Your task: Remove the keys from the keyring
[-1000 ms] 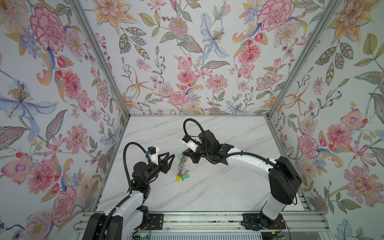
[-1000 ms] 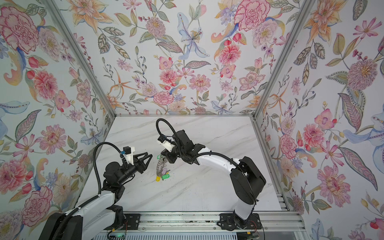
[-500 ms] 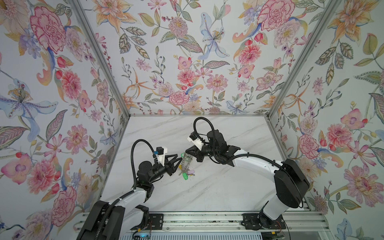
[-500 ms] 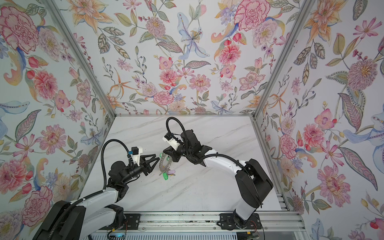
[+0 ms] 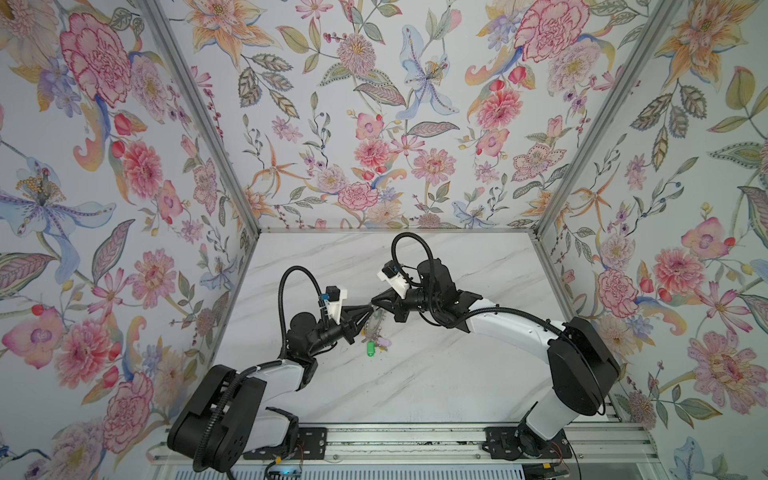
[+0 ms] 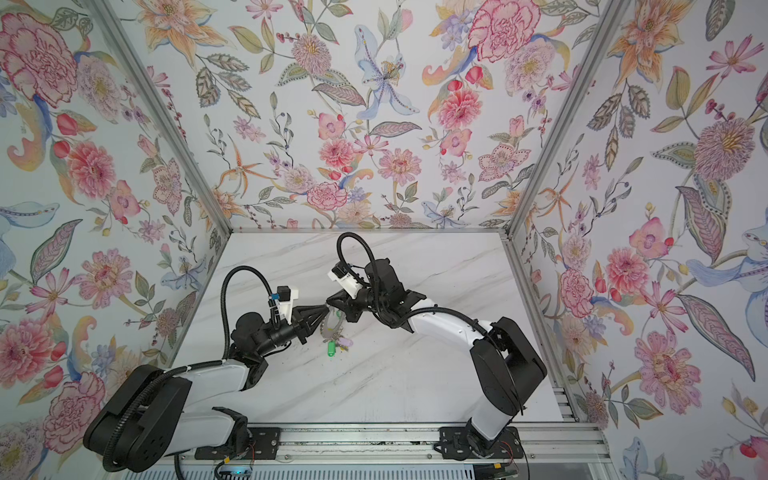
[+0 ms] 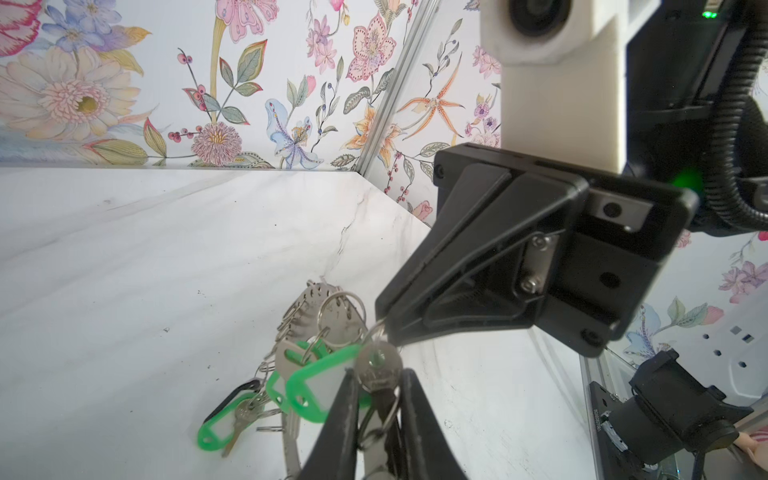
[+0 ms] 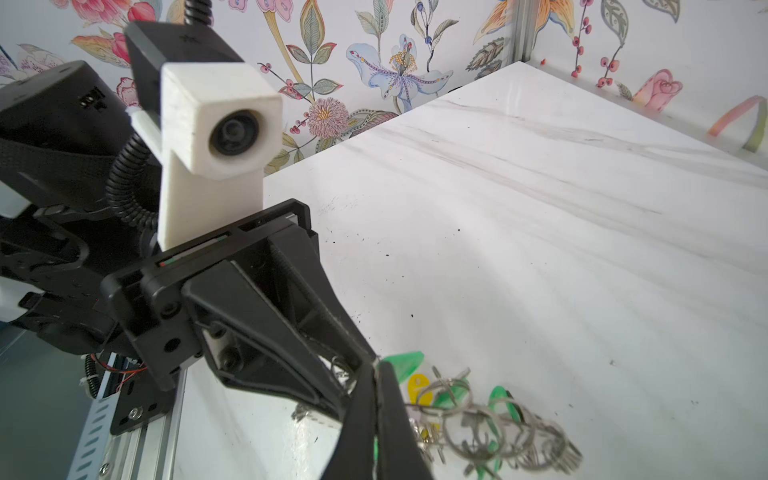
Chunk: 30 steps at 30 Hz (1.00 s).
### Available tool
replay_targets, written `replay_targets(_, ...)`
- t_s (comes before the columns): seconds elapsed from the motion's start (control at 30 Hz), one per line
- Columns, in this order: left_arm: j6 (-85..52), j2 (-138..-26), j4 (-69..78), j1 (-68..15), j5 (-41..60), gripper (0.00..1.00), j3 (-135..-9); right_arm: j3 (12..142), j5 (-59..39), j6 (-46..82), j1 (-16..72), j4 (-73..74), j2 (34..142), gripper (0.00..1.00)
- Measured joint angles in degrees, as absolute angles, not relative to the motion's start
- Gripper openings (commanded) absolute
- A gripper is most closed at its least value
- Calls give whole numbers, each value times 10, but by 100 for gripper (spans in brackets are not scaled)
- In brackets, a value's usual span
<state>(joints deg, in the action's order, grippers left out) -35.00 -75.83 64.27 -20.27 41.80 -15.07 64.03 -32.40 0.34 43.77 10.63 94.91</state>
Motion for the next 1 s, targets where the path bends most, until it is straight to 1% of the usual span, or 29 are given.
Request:
replay_targets(0.13,-354,-766,652,-203,418,0,-151,640,-332,10,434,106,949,0)
replay_targets(0.3,-354,-766,656,-203,418,0,-151,641,-340,14,432,107,949,0)
replay_targets(0.4,-354,-766,657,-203,418,0,-151,641,-345,16,430,106,949,3)
replay_targets(0.6,-354,-766,660,-203,413,0,-151,641,-372,34,426,114,949,23)
replay_targets(0.67,-354,-766,656,-203,412,0,-151,639,-382,43,425,123,949,27)
replay_targets(1.0,-351,-765,642,-203,401,0,-152,616,-386,65,401,131,924,28)
